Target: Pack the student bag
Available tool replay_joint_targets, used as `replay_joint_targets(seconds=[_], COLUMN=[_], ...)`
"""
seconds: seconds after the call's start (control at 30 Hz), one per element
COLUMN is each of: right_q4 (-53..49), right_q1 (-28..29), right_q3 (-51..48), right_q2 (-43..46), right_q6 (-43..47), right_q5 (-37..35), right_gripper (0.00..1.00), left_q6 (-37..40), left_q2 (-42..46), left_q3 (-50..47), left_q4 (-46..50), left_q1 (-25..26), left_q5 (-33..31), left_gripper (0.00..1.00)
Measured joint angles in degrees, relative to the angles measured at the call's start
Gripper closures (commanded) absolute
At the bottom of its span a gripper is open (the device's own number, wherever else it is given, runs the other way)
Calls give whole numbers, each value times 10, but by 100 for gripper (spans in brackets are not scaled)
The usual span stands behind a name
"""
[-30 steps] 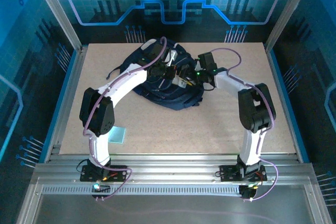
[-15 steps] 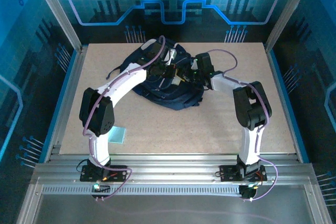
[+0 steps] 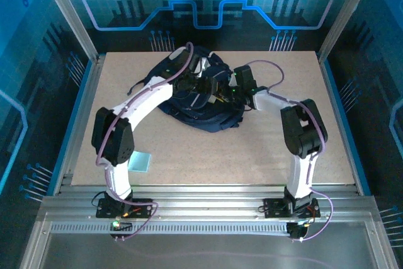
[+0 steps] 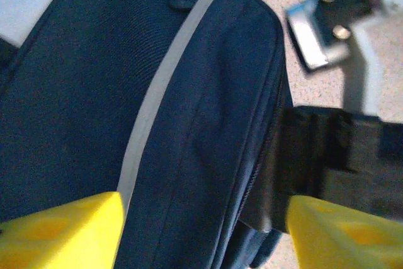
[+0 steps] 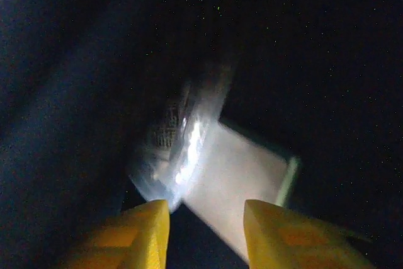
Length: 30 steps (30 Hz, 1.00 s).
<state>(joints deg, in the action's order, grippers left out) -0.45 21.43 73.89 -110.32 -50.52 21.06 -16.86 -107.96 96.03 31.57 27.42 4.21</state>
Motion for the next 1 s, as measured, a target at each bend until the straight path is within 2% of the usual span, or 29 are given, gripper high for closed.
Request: replay_joint_targets(seconds=[0.07,0.17,0.33,0.6,0.8,1.0], right_q4=[-36,-93,-190,-265,-248,-228], right_q1=[0,0,1,3,3,3], right_q3=[-15,-32,-35,-59,-99,-133], right_q2=[37,100,172,208,209,208], right_q6=[24,64,128,191,194,193], right_q5=[-13,-39,-109,-192,-189,-169], right_gripper=[49,28,0,0,0,0], left_q6=[-6,-13,-43,-121,-177,-287], left_q2=[35,97,178,209,245,333], left_q3=[-34,-86,-158,-254,-329,-434], left_q4=[-2,-2,17,128,191,230], left_q1=[-6,-18,-41,-57,-67,-127], left_q5=[-9,-31,-60,-133,-168,-185], left_gripper=[1,1,1,1,1,1])
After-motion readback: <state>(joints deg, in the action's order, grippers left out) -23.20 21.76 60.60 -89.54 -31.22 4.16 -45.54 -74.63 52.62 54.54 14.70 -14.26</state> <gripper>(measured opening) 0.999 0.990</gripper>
